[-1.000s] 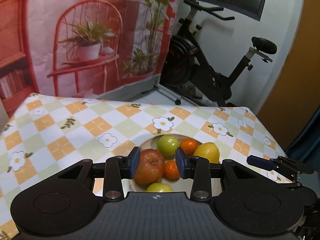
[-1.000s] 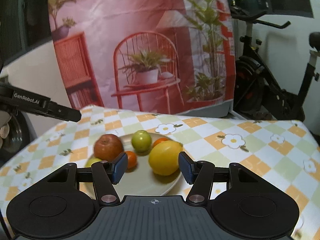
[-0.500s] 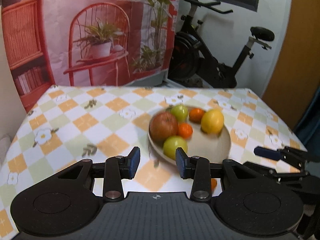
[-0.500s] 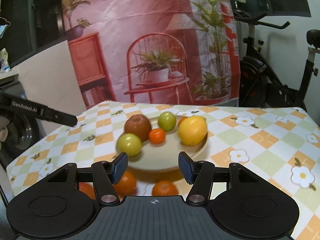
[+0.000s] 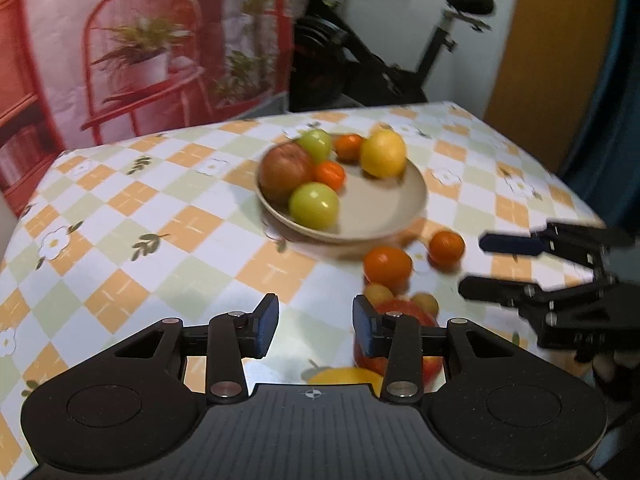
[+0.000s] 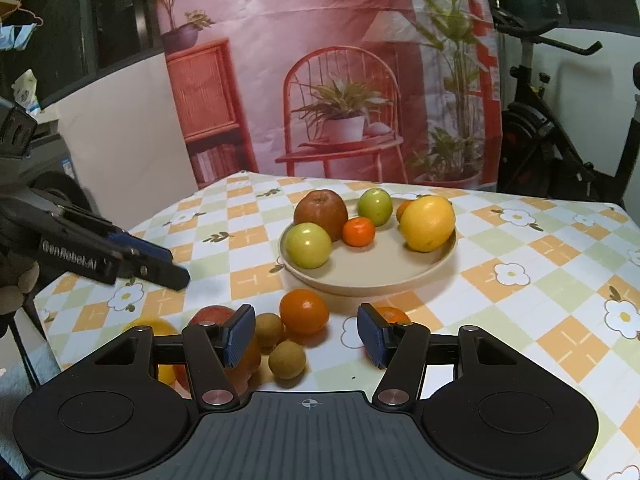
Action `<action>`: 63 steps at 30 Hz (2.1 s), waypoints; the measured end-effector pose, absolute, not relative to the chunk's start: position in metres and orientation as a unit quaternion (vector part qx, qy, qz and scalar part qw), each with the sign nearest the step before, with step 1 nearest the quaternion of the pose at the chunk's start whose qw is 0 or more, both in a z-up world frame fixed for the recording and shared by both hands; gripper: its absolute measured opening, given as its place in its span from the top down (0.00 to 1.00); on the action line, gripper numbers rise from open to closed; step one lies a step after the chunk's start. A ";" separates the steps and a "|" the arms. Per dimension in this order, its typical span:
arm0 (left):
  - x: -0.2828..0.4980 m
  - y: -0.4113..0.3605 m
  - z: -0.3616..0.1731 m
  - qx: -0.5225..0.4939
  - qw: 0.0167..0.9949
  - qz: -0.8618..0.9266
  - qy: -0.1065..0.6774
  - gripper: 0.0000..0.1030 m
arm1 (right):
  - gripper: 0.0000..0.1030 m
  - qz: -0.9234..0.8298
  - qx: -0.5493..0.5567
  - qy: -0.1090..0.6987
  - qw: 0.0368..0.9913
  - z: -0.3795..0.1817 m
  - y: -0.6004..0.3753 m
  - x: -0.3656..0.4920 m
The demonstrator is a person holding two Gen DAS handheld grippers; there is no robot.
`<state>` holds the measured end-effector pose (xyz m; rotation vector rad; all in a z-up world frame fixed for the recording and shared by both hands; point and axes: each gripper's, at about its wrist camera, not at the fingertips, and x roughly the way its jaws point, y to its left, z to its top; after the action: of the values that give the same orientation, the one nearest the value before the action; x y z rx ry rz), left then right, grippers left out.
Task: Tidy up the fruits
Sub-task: 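Move the left gripper down to the large red apple and close on it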
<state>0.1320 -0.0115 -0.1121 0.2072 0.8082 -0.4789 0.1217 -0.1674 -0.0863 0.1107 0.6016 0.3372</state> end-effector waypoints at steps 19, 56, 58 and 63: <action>0.128 -0.019 -0.117 0.116 0.863 -0.268 0.413 0.51 | 0.48 0.162 0.061 0.306 0.936 -0.094 -0.175 0.117; 0.163 -0.047 -0.141 -0.049 0.816 -0.322 0.478 0.49 | 0.48 0.220 0.032 0.346 0.911 -0.106 -0.157 0.111; 0.162 -0.050 -0.143 -0.048 0.811 -0.330 0.480 0.51 | 0.48 0.225 0.032 0.347 0.910 -0.107 -0.155 0.112; 0.162 -0.053 -0.145 -0.046 0.809 -0.336 0.480 0.52 | 0.45 0.228 0.039 0.348 0.908 -0.111 -0.156 0.115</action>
<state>0.1622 -0.0533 -0.1448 -0.0992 1.0263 -0.7184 0.1154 -0.1561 -0.1107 0.0795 0.7183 0.4708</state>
